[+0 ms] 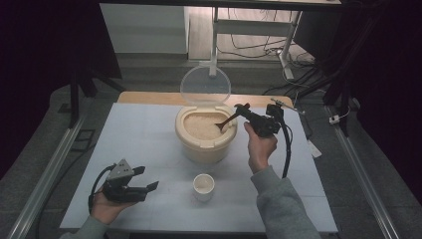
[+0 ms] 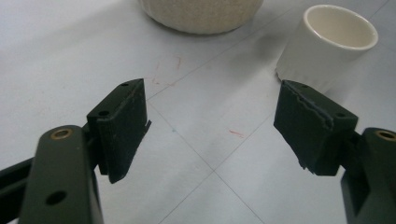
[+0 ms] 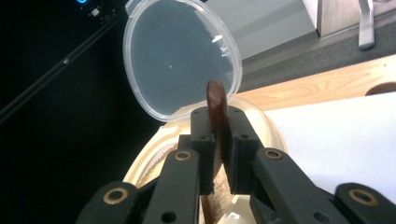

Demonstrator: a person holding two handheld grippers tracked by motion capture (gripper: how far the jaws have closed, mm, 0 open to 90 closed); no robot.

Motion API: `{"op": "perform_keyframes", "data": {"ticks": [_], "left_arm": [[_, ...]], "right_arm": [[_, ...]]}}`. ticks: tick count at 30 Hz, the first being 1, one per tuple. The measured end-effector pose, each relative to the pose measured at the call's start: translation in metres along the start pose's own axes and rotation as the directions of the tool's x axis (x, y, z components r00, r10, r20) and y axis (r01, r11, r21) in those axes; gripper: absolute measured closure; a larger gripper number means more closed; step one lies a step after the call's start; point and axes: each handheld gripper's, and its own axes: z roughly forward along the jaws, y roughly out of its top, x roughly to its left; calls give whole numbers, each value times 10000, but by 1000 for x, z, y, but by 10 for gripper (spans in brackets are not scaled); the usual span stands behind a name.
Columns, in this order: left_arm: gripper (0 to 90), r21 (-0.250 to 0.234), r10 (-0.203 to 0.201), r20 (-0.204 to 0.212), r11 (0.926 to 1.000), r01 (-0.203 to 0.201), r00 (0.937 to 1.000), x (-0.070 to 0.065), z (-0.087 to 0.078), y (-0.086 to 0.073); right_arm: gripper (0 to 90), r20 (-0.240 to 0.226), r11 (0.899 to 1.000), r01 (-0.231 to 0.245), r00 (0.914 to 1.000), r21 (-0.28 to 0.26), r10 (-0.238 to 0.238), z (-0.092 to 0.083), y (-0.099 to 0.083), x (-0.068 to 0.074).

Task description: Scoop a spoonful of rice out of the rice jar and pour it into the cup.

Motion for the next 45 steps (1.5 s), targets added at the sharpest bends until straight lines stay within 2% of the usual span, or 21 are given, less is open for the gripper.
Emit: {"op": "perform_keyframes", "data": {"ticks": [6, 11, 14, 18, 23, 26, 31, 34, 38, 45], "left_arm": [[253, -10, 8, -14, 10000, -8, 10000, 0, 0, 0], [254, 8, 12, -26, 10000, -12, 10000, 0, 0, 0], [253, 15, 29, -21, 10000, -29, 10000, 0, 0, 0], [254, 26, 57, -20, 10000, -57, 10000, 0, 0, 0], [254, 23, 78, -21, 10000, -78, 10000, -1, 0, 0], [254, 30, 72, -24, 10000, -71, 10000, 0, 0, -1], [254, 30, 67, -45, 10000, -67, 10000, 0, 0, -1], [253, 52, 78, -64, 10000, -77, 9999, 0, 0, -1], [253, 99, 102, -97, 9999, -101, 9999, 0, 1, -2], [253, 113, 101, -100, 9999, -100, 9999, 0, 2, -2]], "right_arm": [[832, 3, 9974, -719, 9974, 4, 719, -1, 0, -8], [833, -153, 9897, -1433, 9896, -29, 1433, -2, 0, -17], [833, -260, 9813, -1919, 9812, -156, 1915, -3, 2, -20], [833, -356, 9750, -2216, 9747, -167, 2209, -4, 4, -21], [833, -524, 9589, -2833, 9580, -181, 2820, -4, 5, -26], [833, -612, 9551, -2949, 9542, -287, 2928, -6, 7, -27], [833, -787, 9445, -3276, 9425, -247, 3249, -7, 7, -31], [833, -842, 9423, -3341, 9397, -206, 3314, -8, 8, -31], [833, -1040, 9347, -3551, 9303, -146, 3518, -9, 8, -33], [833, -1160, 9326, -3607, 9269, -116, 3570, -12, 10, -35]]}}
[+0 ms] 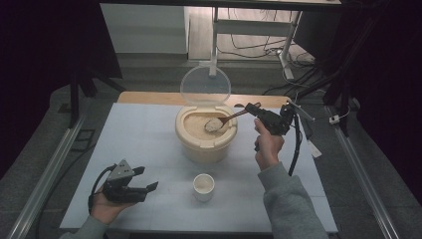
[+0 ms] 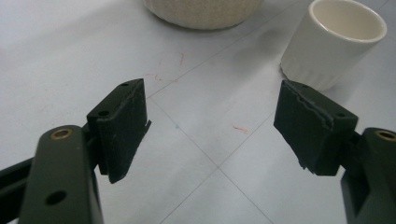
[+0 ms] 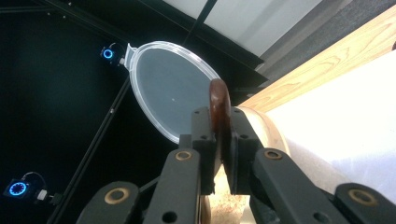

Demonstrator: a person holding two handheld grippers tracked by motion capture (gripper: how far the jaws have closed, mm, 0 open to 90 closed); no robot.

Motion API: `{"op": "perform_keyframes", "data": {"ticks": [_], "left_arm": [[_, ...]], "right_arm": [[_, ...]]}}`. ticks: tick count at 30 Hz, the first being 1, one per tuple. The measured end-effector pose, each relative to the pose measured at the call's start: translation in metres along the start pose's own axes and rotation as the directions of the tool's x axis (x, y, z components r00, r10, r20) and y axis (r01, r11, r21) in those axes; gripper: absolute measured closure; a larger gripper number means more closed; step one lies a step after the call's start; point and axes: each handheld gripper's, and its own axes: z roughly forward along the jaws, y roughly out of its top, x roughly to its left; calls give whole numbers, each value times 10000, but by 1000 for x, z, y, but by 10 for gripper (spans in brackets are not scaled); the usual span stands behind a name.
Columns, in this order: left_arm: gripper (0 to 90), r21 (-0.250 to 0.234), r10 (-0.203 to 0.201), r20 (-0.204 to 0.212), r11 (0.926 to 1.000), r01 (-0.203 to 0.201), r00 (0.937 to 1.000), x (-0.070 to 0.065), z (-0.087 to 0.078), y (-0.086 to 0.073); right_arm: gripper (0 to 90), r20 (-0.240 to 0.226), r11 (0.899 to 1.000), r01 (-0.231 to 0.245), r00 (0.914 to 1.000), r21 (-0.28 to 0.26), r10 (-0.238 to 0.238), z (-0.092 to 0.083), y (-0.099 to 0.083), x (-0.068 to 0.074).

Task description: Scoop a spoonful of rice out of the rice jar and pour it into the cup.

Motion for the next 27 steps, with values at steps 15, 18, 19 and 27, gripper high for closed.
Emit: {"op": "perform_keyframes", "data": {"ticks": [15, 18, 19, 27], "left_arm": [[253, 49, 28, -27, 10000, -28, 10000, 0, 1, 0], [253, 69, 26, -37, 10000, -25, 10000, 0, 1, 0], [253, 69, 20, -41, 10000, -20, 10000, 0, 1, 0], [253, 76, -11, -57, 10000, 11, 10000, 1, 1, -1]], "right_arm": [[834, -376, 9997, 175, 9991, 140, -169, -6, -1, 8], [833, -483, 9997, 140, 9987, 191, -131, -9, -1, 10], [834, -534, 9996, 181, 9984, 197, -170, -9, -2, 10], [833, -898, 9975, 110, 9959, 694, -48, -19, -7, 14]]}}
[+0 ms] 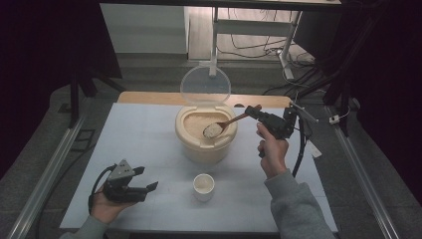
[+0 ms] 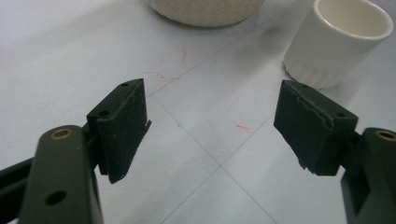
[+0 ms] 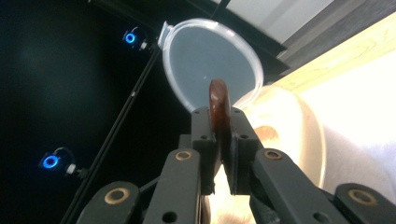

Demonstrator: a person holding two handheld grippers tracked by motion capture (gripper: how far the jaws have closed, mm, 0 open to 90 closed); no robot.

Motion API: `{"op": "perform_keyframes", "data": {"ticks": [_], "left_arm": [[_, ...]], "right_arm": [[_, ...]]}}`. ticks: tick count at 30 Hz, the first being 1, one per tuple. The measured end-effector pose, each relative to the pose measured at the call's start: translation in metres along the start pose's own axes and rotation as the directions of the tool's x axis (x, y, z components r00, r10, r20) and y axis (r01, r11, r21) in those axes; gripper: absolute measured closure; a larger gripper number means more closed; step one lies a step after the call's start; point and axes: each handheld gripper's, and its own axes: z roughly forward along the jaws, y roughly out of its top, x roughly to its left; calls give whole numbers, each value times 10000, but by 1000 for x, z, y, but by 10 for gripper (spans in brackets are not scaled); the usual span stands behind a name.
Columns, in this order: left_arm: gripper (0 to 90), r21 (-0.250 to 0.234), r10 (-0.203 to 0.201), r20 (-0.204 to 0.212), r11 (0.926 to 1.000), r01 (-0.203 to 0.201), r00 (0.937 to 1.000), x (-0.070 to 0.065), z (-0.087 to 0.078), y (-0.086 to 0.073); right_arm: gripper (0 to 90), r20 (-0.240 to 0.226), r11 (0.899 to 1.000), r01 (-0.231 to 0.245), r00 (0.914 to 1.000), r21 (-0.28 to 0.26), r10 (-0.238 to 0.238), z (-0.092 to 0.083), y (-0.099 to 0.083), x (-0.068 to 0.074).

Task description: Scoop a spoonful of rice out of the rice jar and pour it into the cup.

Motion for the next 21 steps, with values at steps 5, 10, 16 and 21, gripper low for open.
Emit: {"op": "perform_keyframes", "data": {"ticks": [5, 10, 16, 21], "left_arm": [[253, 22, -45, -7, 10000, 45, 10000, 1, 0, -1], [252, 32, -48, -23, 10000, 48, 10000, 1, 0, -1], [252, 48, -70, -56, 10000, 71, 10000, 1, 1, -1], [253, 56, -74, -71, 10000, 74, 9999, 1, 1, -1]], "right_arm": [[834, -211, 9992, -140, 9997, 378, 148, -6, -10, 1], [834, -393, 9963, -30, 9992, 853, 64, -12, -21, 3], [833, -448, 9917, 193, 9989, 1274, -137, -19, -34, 3], [833, -359, 9874, 327, 9990, 1550, -275, -24, -43, 0]]}}
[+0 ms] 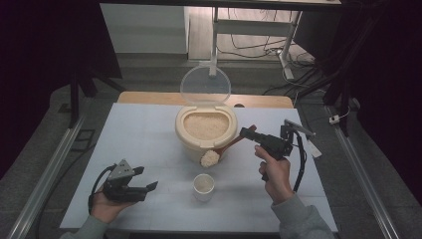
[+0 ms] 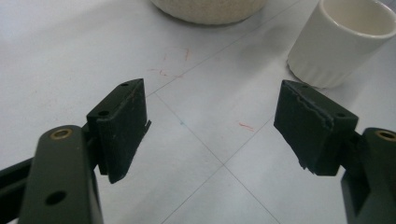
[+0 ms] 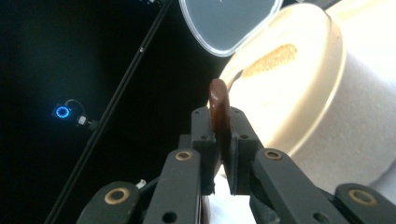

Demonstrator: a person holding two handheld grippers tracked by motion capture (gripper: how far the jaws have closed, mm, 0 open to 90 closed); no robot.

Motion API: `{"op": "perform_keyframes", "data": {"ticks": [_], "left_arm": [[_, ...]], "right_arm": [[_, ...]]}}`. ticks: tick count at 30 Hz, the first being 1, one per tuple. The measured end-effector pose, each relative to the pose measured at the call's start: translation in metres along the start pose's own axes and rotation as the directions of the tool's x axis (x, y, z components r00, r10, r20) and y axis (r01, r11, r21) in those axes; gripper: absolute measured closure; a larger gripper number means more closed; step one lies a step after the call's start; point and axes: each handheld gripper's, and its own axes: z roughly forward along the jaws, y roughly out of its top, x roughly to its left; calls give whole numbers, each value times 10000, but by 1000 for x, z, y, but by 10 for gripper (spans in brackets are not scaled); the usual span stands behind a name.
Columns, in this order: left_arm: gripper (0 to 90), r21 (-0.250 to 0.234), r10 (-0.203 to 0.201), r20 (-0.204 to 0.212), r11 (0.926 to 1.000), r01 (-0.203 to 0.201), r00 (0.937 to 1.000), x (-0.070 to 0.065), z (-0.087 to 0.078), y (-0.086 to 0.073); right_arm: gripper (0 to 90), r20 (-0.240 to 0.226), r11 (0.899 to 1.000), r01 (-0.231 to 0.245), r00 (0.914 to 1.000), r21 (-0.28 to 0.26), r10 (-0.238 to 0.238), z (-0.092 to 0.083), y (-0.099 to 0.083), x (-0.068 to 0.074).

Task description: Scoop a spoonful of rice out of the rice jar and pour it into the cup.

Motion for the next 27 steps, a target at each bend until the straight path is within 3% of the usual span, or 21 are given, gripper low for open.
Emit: {"op": "perform_keyframes", "data": {"ticks": [8, 12, 21, 27], "left_arm": [[252, 14, -12, 4, 10000, 12, 10000, 0, 0, 0], [252, 28, -26, 21, 10000, 26, 10000, 0, 1, 0], [252, 38, -28, 22, 10000, 28, 10000, 0, 1, -1], [252, 72, -7, 30, 10000, 6, 10000, 0, 1, -1]], "right_arm": [[834, 241, 9991, 4, 9997, 426, -14, -1, -14, -11], [833, 511, 9980, 216, 9984, 595, -247, 1, -21, -17], [833, 1050, 9922, 949, 9891, 810, -1031, 10, -28, -19], [833, 1306, 9805, 1713, 9744, 960, -1830, 13, -31, -12]]}}
